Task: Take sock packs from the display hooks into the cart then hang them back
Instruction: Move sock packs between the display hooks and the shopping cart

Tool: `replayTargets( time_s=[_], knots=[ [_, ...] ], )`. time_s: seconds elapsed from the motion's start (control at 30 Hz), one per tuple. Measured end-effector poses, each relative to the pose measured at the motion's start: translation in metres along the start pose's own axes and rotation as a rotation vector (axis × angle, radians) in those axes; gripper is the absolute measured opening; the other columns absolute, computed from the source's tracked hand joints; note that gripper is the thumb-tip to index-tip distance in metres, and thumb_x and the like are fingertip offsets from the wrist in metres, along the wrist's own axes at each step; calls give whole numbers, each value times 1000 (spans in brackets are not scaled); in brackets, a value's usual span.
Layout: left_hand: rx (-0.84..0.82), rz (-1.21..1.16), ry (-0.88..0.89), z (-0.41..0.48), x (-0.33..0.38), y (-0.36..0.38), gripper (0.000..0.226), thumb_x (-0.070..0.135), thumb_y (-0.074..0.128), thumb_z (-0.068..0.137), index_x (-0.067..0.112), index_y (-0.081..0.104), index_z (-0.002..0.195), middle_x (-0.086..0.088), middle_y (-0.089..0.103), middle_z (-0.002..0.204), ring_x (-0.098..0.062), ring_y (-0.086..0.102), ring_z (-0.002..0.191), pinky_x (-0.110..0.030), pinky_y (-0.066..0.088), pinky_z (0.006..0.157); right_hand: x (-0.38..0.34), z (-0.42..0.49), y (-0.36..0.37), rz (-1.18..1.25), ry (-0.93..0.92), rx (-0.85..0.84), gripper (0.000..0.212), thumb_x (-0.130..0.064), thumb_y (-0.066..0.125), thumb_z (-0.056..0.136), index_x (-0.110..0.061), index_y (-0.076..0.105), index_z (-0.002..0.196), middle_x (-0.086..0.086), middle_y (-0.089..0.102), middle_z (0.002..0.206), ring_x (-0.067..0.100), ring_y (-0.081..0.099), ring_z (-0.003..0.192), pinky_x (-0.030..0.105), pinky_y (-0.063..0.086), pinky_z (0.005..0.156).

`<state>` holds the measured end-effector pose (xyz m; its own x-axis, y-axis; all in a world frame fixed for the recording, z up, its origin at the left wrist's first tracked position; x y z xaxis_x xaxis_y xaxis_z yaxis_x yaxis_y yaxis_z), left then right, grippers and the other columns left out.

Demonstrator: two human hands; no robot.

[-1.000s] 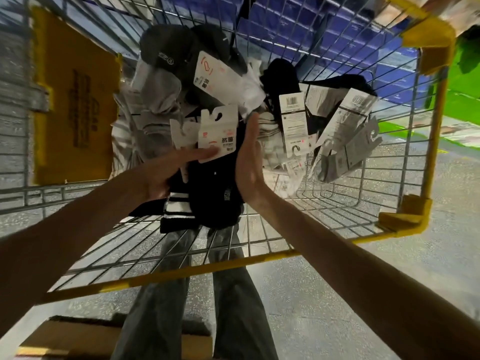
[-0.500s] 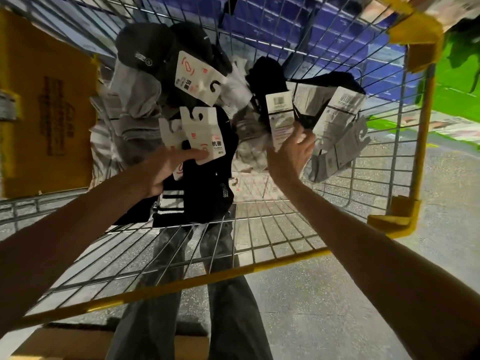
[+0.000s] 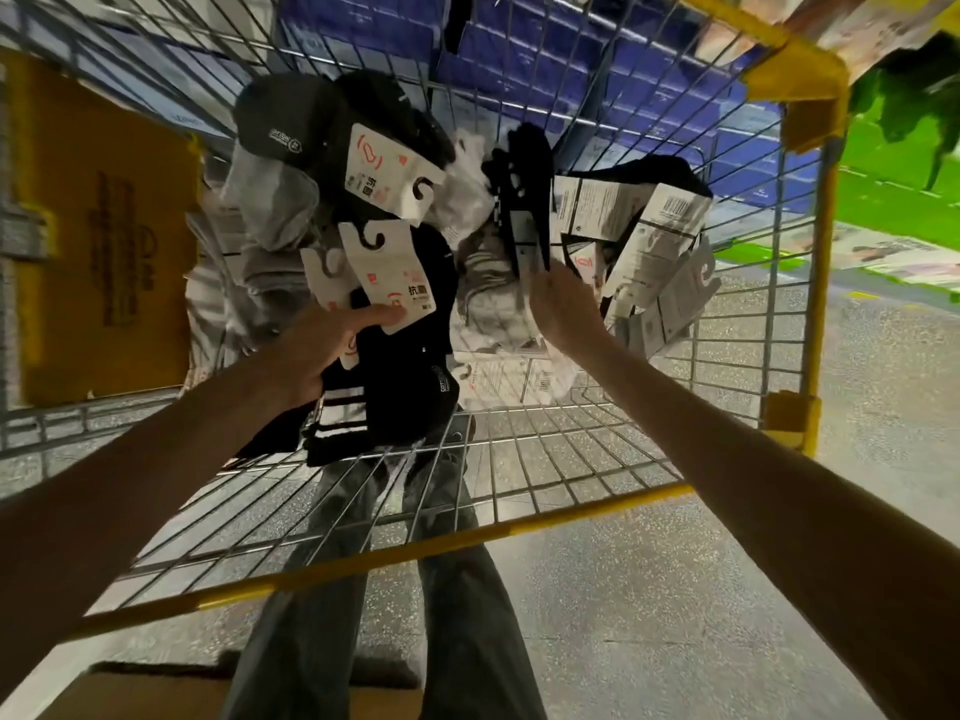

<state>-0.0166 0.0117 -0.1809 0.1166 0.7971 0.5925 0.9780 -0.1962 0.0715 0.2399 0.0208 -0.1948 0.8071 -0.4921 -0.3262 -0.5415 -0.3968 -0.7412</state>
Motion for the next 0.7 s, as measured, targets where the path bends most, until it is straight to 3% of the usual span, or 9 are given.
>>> replayTargets(
  time_s=[0.07,0.17,0.2,0.3,0.37,0.43,0.5,0.6,0.7],
  knots=[
    [67,-34,8,-4,8,-9,31,17,74,84,26,69,114,11,74,105,-9,67,103,-29,50,87,-8,-17,-14,99,-6,-23,29,-22,32,103,-4,54,95,9,55,79,28,51,74,32,36,68],
    [149,-68,22,-10,25,-25,26,19,75,84,27,69,108,10,73,106,-13,66,106,-31,52,87,-22,-40,-34,176,-35,-92,36,-24,37,102,4,59,101,18,62,86,30,61,76,38,52,69],
    [152,-72,48,-13,34,-29,27,18,75,84,26,68,110,9,73,106,-13,67,105,-31,53,87,-29,-49,-44,170,-54,-103,37,-25,39,102,4,60,100,17,63,84,28,62,73,34,53,64],
    [171,-86,99,-24,61,-39,27,19,74,85,24,69,111,13,75,98,-6,71,95,-26,56,82,-58,-74,-81,59,-189,-79,34,-24,46,102,-9,55,74,-2,51,63,12,52,54,15,34,44],
    [240,-63,148,-36,83,-49,32,26,78,82,23,67,112,12,74,100,-9,70,98,-25,55,81,-79,-89,-103,84,-276,-114,28,-20,49,101,-11,60,77,-2,55,66,8,57,53,14,42,42],
    [339,8,211,-51,107,-62,58,34,85,73,16,62,124,0,69,119,-23,66,109,-37,53,86,-100,-103,-124,67,-363,-139,27,-20,51,100,1,66,90,10,65,79,17,63,63,29,54,52],
    [391,85,292,-69,134,-67,57,24,82,78,10,60,128,-6,65,126,-27,63,111,-41,51,90,-120,-117,-145,-42,-448,-153,28,-23,51,100,1,66,98,16,67,88,25,63,73,39,52,63],
    [350,215,412,-101,174,-62,50,16,78,83,11,60,129,-1,63,120,-19,60,106,-32,49,87,-152,-147,-182,-164,-557,-200,28,-23,48,102,2,61,99,21,63,92,29,57,77,31,36,64],
    [251,306,487,-140,220,-53,55,20,80,81,16,59,131,-4,63,130,-21,60,116,-35,48,98,-187,-175,-221,-279,-610,-206,27,-20,47,102,1,61,113,23,61,109,36,56,99,35,40,83]
  ],
)
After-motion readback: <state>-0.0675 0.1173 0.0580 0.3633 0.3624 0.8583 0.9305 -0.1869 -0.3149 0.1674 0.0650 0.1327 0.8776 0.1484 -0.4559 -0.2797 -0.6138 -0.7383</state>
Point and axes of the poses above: each hand's wrist, its own z-axis towards the middle knuckle, its own y-axis out of the palm, x = y × z, the point moved 8 cm from there along z, towards the middle knuckle
